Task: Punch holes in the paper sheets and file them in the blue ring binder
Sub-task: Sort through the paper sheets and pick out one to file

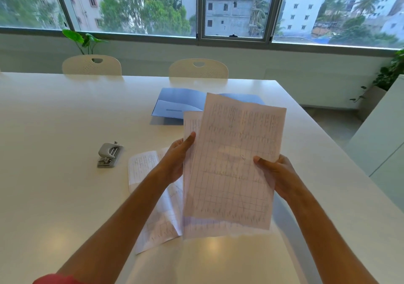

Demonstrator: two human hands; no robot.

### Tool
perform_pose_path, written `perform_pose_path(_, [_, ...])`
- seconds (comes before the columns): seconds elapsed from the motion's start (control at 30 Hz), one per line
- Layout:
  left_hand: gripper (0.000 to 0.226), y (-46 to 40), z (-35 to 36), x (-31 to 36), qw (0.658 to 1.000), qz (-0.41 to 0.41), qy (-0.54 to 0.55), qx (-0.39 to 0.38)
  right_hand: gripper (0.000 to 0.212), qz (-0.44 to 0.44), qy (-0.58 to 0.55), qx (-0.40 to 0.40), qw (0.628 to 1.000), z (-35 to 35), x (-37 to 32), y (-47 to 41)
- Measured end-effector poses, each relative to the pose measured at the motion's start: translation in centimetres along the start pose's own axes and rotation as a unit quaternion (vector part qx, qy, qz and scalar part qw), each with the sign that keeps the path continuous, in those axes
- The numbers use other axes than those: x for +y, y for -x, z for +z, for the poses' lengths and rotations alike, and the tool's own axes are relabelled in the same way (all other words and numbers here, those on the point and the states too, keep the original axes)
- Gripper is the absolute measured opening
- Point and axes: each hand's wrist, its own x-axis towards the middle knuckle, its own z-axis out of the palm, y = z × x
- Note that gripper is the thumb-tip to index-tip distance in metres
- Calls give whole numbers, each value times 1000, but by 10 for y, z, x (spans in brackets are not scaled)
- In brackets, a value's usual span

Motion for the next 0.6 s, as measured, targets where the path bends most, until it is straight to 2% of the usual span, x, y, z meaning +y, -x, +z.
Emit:
perform_pose_path(0.07, [60,-2,4,2,1000,2,-29,-10,55,-23,13,19,999,0,0,0])
perform_pose_path(0.1, [59,-3,6,3,999,2,-36,-12,54,-42,20,28,999,1,-1,0])
perform_pose_path(0.2, [34,-7,13,6,999,4,-42,-18,66,-73,46,35,996,4,-8,1])
perform_pose_path(0.27, [22,-8,19,9,998,19,-59,-18,60,-84,55,33,994,6,-15,4])
perform_pose_path(0.33, [19,-9,26,15,996,51,-78,-13,47,-89,70,42,993,9,-24,8])
perform_pose_path(0.43, [19,-9,37,31,989,116,-95,-5,30,-130,95,99,982,10,-40,13])
perform_pose_path(0.6, [10,-12,58,54,971,205,-123,-8,25,-204,150,152,955,10,-62,17])
